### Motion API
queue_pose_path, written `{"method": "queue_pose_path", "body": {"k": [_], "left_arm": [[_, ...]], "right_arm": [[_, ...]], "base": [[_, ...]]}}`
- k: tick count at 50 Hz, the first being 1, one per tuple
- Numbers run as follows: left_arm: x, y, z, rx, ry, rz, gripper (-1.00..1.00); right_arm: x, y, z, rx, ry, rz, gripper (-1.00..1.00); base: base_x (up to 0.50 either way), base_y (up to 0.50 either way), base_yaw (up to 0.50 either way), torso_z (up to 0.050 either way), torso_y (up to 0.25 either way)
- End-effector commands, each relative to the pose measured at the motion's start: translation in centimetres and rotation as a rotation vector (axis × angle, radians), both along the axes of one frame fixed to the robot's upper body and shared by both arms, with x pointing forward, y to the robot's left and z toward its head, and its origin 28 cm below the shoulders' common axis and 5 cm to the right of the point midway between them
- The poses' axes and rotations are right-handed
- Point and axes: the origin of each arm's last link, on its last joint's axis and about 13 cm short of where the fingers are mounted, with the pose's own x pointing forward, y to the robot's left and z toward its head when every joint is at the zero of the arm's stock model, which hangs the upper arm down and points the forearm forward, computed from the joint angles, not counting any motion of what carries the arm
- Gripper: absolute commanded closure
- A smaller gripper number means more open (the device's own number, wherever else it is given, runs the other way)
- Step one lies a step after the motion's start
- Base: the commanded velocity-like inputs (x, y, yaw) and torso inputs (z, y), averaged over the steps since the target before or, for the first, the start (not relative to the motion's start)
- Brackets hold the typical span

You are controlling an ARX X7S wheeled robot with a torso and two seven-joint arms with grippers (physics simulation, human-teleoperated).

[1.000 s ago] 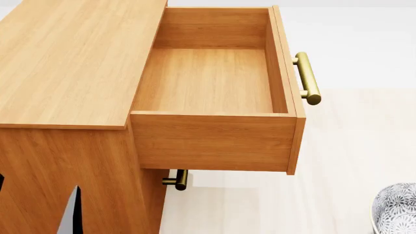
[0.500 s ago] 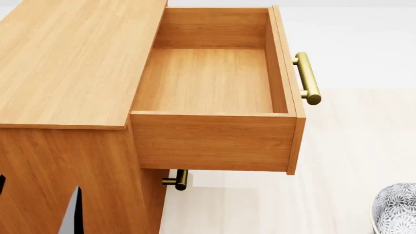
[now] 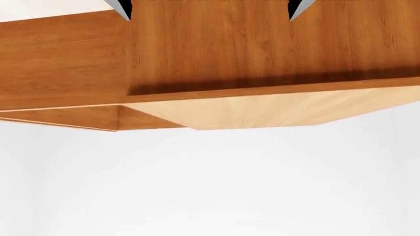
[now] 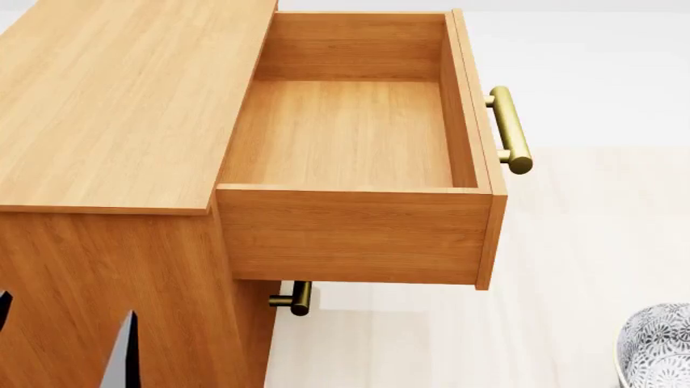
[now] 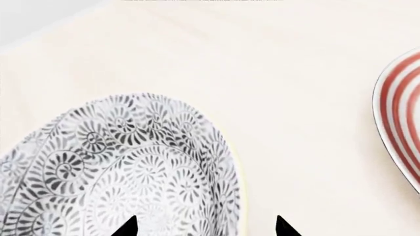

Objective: Put the bowl on top of the cabinet.

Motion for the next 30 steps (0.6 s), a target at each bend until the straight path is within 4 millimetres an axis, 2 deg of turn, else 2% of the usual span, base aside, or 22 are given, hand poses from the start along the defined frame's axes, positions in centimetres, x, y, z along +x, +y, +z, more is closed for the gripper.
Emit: {"method": "queue_pose_path", "body": {"k": [1,9,10,30], "left_arm": [[0.4,0.4,0.4,-0.016,-0.035,0.084,-1.00],[0.4,0.3,0.2,-0.014,-0.033,0.082,-1.00],[0.4,0.3,0.2,-0.014,-0.033,0.082,-1.00],[0.3,0.2,0.4,-0.014,-0.034,0.080,-1.00]], "right_arm": [[0.6,0.6,-0.7,0.054,-0.024,0.024,-1.00],[0.7,0.7,-1.0,0.062,-0.024,0.024,-1.00],[0.7,0.7,-1.1,0.066,-0.026,0.027,1.00],[0.4,0.9,-1.9,0.087,-0.031,0.020,1.00]], "base": [[0.00,0.00,0.00,0.000,0.000],[0.00,0.00,0.00,0.000,0.000],[0.00,0.00,0.00,0.000,0.000],[0.00,0.00,0.00,0.000,0.000]]}}
